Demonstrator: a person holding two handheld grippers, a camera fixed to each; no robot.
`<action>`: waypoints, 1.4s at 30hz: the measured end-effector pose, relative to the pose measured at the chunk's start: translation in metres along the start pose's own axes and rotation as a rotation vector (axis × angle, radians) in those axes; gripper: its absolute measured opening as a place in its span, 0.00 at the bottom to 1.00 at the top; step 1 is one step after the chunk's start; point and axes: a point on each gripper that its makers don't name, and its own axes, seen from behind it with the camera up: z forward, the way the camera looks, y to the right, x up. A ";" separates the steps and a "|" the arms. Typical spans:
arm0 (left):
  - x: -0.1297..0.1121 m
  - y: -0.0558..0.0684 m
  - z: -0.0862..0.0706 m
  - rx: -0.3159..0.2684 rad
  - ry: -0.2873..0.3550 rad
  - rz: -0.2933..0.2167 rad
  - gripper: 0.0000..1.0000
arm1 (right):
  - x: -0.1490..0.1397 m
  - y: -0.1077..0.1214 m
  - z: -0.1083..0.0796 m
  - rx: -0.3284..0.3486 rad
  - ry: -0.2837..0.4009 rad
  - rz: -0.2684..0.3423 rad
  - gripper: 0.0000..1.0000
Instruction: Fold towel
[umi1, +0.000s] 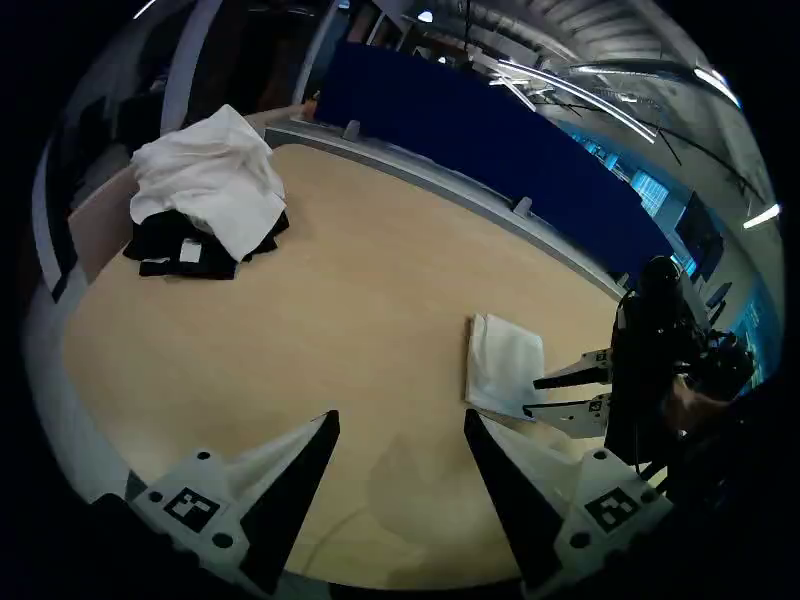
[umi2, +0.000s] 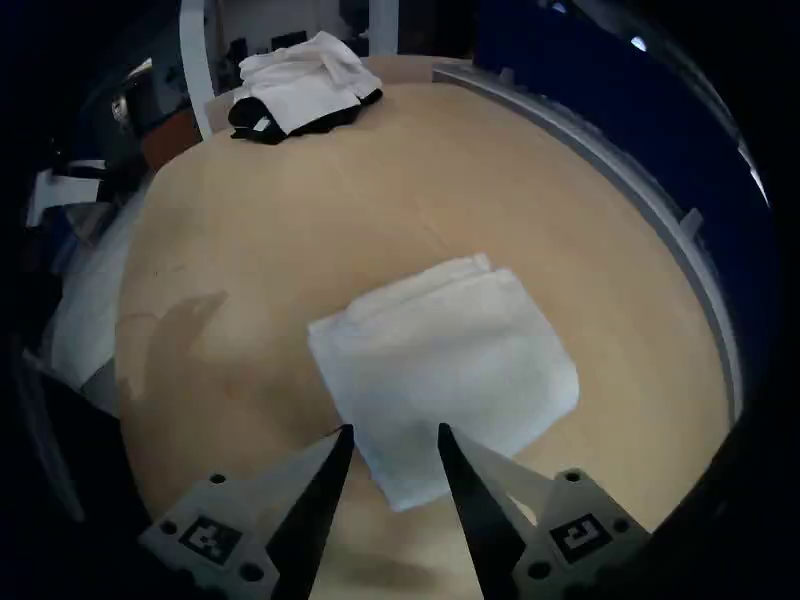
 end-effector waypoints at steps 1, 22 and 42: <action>0.000 0.000 0.000 0.000 0.000 0.001 0.92 | -0.005 0.001 -0.002 -0.005 -0.005 0.005 0.65; -0.002 0.010 0.005 -0.015 -0.009 0.011 0.93 | -0.046 0.001 -0.002 -0.052 -0.036 0.088 0.46; -0.001 0.016 0.006 -0.031 -0.013 0.038 0.92 | -0.018 0.018 -0.021 -0.102 0.040 0.120 0.08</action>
